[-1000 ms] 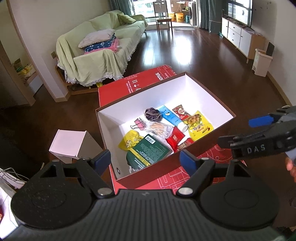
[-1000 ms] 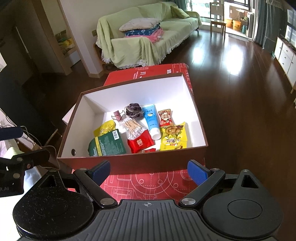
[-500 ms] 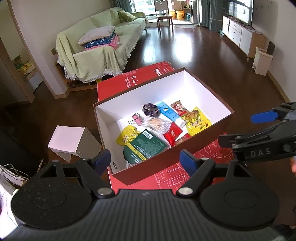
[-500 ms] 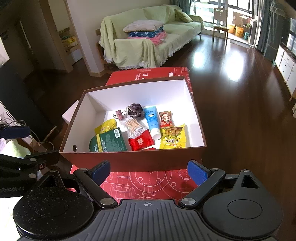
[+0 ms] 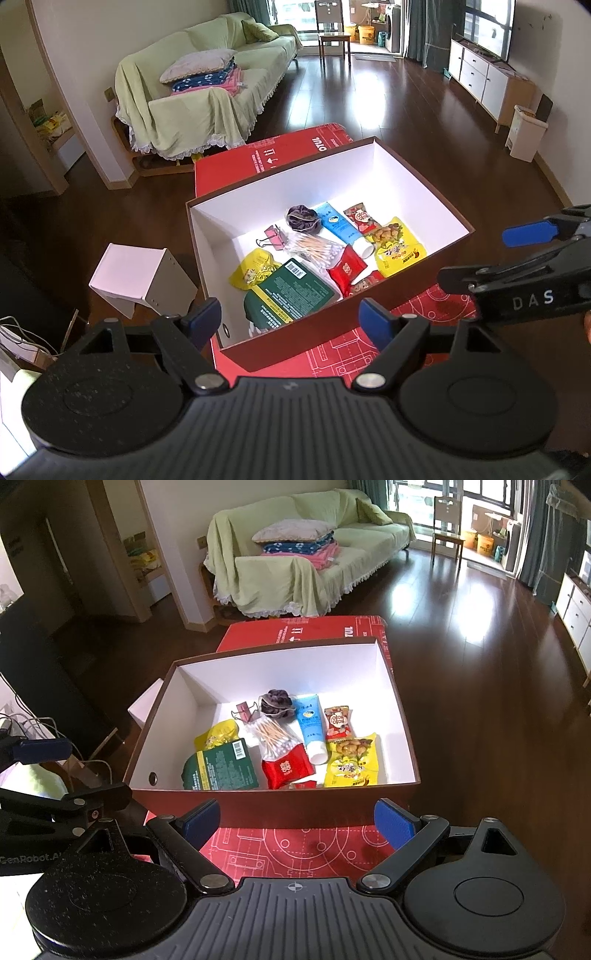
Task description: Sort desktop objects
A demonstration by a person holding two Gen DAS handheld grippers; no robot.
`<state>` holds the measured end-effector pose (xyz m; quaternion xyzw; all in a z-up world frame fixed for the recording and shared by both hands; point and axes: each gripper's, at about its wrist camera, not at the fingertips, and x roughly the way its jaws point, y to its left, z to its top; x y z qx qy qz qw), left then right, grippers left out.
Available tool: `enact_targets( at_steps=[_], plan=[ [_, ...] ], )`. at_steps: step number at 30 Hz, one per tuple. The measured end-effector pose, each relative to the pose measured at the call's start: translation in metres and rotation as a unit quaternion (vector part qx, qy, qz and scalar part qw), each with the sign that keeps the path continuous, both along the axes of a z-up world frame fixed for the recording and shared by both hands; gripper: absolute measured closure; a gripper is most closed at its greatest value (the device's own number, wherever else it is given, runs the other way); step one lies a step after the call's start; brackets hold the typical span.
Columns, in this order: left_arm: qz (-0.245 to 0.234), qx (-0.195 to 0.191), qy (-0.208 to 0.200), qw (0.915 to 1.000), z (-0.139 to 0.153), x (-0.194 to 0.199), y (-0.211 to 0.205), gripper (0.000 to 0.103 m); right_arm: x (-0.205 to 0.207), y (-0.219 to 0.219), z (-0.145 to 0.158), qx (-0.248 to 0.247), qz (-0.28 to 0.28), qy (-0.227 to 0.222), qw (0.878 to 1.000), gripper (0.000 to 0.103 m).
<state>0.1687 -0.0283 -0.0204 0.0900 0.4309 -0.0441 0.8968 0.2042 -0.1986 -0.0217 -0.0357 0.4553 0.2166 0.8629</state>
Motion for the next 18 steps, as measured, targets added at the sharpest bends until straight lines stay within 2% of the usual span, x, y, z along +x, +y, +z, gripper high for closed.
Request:
enact_targets(
  at_steps=[18],
  plan=[
    [-0.001, 0.005, 0.006, 1.0000, -0.016, 0.031, -0.005, 0.024, 0.028, 0.002, -0.013, -0.011, 0.000, 0.018, 1.000, 0.010]
  ],
)
